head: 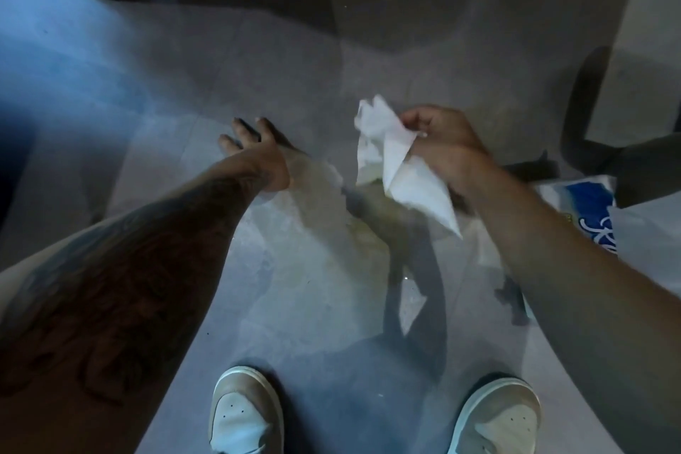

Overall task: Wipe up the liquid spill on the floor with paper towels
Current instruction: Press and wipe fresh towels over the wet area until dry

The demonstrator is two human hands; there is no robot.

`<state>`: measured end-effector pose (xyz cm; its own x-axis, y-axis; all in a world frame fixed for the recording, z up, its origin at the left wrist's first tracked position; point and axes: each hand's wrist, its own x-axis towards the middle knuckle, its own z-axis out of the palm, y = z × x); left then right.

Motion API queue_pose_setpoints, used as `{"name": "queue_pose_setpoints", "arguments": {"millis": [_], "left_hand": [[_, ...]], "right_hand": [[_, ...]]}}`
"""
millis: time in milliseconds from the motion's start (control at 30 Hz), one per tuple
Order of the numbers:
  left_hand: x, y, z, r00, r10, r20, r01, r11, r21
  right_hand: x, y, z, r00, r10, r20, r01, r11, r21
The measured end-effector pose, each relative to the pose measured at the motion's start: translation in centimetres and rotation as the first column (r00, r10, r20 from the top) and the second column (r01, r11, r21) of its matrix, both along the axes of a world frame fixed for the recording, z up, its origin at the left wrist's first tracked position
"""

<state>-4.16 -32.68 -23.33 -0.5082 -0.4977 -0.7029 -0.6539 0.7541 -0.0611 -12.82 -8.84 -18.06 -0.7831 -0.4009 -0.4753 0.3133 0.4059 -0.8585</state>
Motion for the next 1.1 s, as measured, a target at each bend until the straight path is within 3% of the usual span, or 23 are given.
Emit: {"name": "queue_pose_setpoints", "arguments": {"millis": [100, 167, 233, 300, 400, 467, 667, 800, 867, 933, 1000, 1100], "left_hand": [[0.0, 0.1, 0.0, 1.000, -0.009, 0.008, 0.009, 1.000, 0.000], [0.0, 0.0, -0.2, 1.000, -0.013, 0.014, 0.013, 1.000, 0.003], [0.1, -0.1, -0.5, 1.000, -0.024, 0.020, 0.024, 1.000, -0.009], [-0.1, -0.1, -0.7, 1.000, -0.011, 0.014, 0.011, 1.000, 0.000], [-0.4, -0.1, -0.3, 1.000, -0.010, 0.024, 0.009, 1.000, 0.022], [-0.4, -0.2, 0.1, 1.000, 0.009, 0.020, -0.010, 0.999, 0.049], [0.0, -0.4, 0.0, 1.000, 0.016, -0.005, -0.016, 0.998, 0.064], [0.1, -0.6, -0.1, 1.000, 0.009, -0.012, -0.008, 0.997, 0.078], [0.2, -0.7, 0.0, 1.000, 0.001, -0.017, 0.000, 0.997, 0.075], [0.2, -0.7, 0.0, 1.000, -0.008, -0.013, 0.009, 0.997, 0.072], [0.2, -0.7, 0.0, 1.000, -0.010, -0.014, 0.011, 0.997, 0.076], [0.2, -0.7, 0.0, 1.000, -0.013, -0.016, 0.014, 0.997, 0.070]], "right_hand": [[-4.9, -0.4, -0.5, 0.996, -0.088, -0.012, 0.088, 0.996, 0.003], [-7.9, -0.4, -2.1, 0.980, -0.066, -0.185, 0.096, 0.983, 0.159], [-9.9, 0.1, -4.0, 0.891, 0.149, -0.429, 0.086, 0.872, 0.481], [-10.5, 0.7, -5.7, 0.776, 0.362, -0.517, 0.121, 0.719, 0.685], [-9.0, 0.4, -6.2, 0.693, 0.599, -0.402, -0.028, 0.580, 0.814], [-7.9, 0.1, -5.7, 0.709, 0.605, -0.362, -0.073, 0.574, 0.816], [-2.0, -0.5, -4.4, 0.571, 0.760, -0.311, -0.201, 0.496, 0.845], [2.7, 0.2, -4.2, 0.476, 0.807, -0.348, -0.321, 0.529, 0.786], [4.4, 0.9, -4.2, 0.531, 0.748, -0.398, -0.328, 0.615, 0.717], [3.8, 2.0, -4.0, 0.648, 0.579, -0.495, -0.216, 0.763, 0.610], [1.5, 2.9, -3.2, 0.740, 0.412, -0.531, -0.062, 0.828, 0.557], [-3.4, 5.1, -1.3, 0.747, 0.153, -0.647, 0.221, 0.861, 0.458]]}}
